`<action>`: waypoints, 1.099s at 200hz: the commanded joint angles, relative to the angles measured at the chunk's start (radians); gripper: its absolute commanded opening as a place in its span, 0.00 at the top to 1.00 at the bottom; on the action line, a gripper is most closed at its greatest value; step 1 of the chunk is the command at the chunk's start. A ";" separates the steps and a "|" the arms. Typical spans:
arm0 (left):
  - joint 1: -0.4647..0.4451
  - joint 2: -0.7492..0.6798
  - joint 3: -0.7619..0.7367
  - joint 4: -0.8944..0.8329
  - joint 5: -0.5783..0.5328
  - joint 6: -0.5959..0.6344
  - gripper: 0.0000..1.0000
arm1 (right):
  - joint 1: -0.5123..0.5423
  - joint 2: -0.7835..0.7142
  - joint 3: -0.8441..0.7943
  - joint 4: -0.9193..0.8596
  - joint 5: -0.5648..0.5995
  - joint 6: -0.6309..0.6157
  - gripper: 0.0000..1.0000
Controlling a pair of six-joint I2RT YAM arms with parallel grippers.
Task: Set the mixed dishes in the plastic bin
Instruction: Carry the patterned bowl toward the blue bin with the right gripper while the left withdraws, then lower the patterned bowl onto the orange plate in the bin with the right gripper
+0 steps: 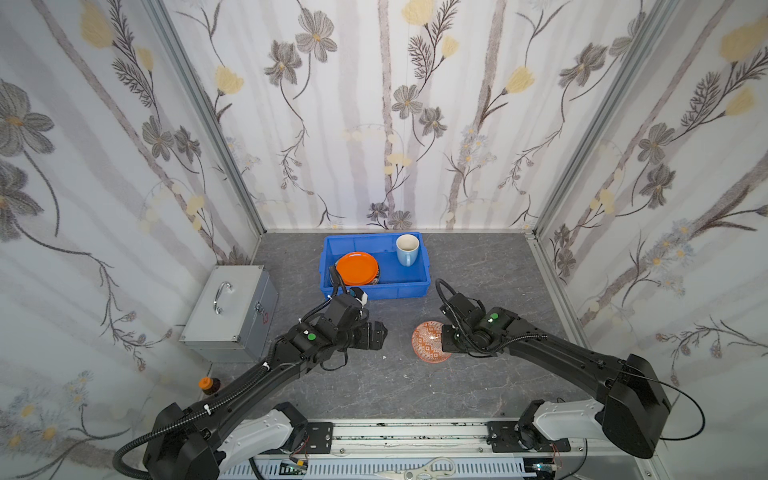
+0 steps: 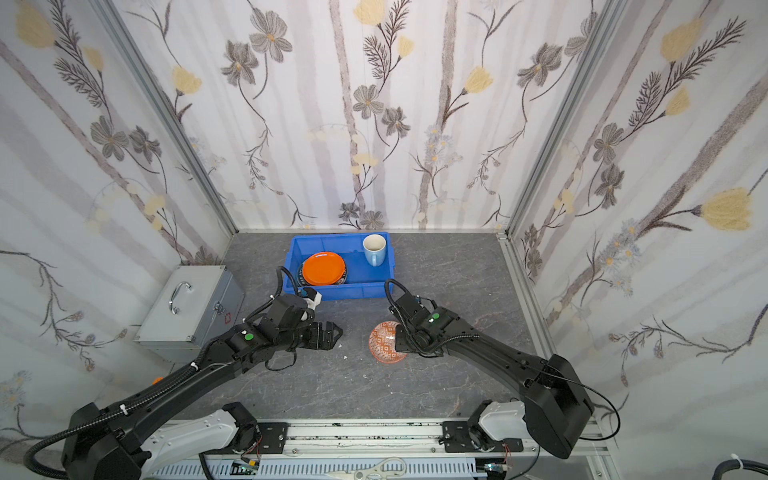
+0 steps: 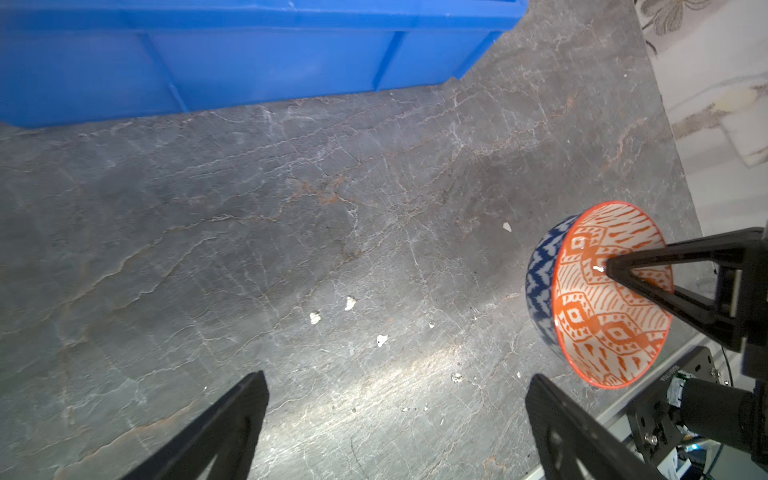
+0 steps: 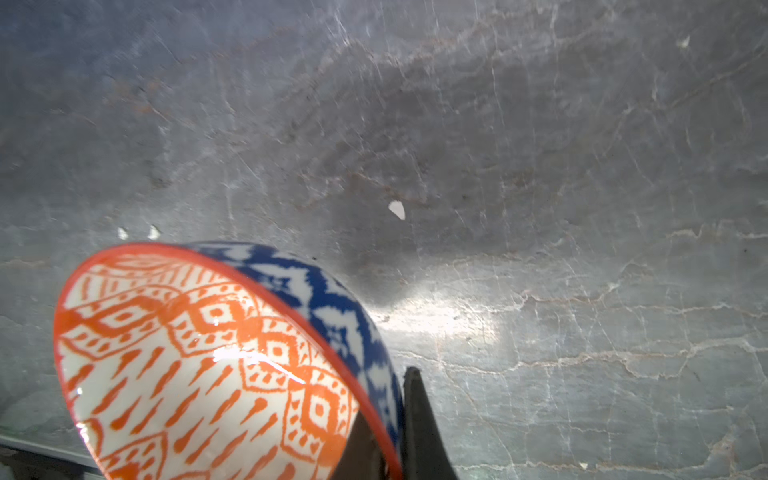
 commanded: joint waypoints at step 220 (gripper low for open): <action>0.320 0.020 0.206 -0.177 -0.063 0.045 0.00 | -0.082 0.928 1.226 0.120 -0.180 -0.319 0.98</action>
